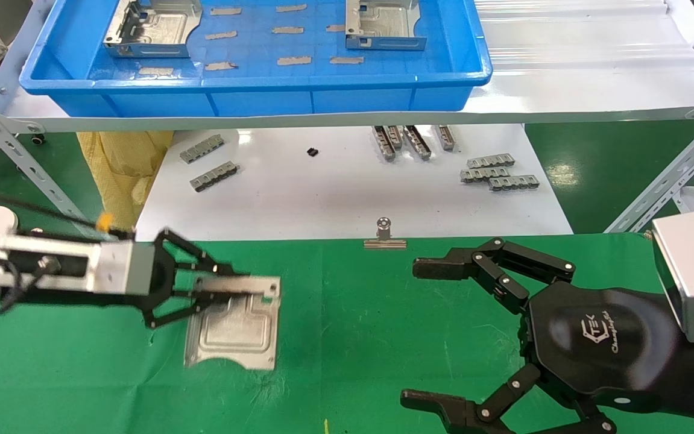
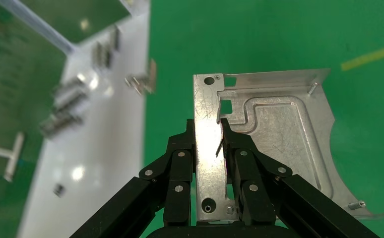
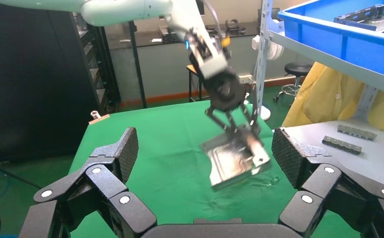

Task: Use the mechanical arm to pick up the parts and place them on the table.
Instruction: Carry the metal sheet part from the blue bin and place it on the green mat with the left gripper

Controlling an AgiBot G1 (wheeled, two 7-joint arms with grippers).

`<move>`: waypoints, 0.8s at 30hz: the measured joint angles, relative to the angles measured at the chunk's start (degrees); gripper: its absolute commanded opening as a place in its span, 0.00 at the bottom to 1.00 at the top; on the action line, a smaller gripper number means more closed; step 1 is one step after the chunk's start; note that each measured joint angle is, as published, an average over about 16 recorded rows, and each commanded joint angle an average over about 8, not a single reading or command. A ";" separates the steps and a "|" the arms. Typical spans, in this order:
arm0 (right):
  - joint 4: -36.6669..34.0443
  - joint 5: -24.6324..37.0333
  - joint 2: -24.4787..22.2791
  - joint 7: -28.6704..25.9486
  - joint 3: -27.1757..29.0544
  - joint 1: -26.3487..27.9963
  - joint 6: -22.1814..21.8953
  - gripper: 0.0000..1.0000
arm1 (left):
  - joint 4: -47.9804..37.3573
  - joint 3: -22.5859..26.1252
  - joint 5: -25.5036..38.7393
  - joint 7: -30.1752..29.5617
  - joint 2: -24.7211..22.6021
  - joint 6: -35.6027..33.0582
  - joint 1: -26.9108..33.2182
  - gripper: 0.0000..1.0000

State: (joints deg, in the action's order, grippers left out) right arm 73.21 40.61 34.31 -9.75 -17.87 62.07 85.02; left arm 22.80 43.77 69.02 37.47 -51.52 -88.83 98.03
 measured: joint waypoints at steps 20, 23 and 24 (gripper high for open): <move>0.00 -0.03 -0.02 0.02 -0.04 0.01 -0.02 1.00 | -15.73 1.80 2.60 10.01 -5.50 2.88 -0.23 1.00; 0.00 -0.03 -0.02 0.03 -0.05 0.01 -0.02 1.00 | -17.29 1.73 2.42 8.19 -5.87 1.65 0.52 1.00; 0.00 -0.04 -0.02 0.03 -0.05 0.01 -0.02 1.00 | -17.82 1.65 2.25 7.26 -5.96 1.22 0.77 1.00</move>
State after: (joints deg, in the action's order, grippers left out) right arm 73.21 40.57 34.29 -9.72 -17.93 62.08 85.00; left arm 4.97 45.41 71.27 44.72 -57.48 -87.61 98.80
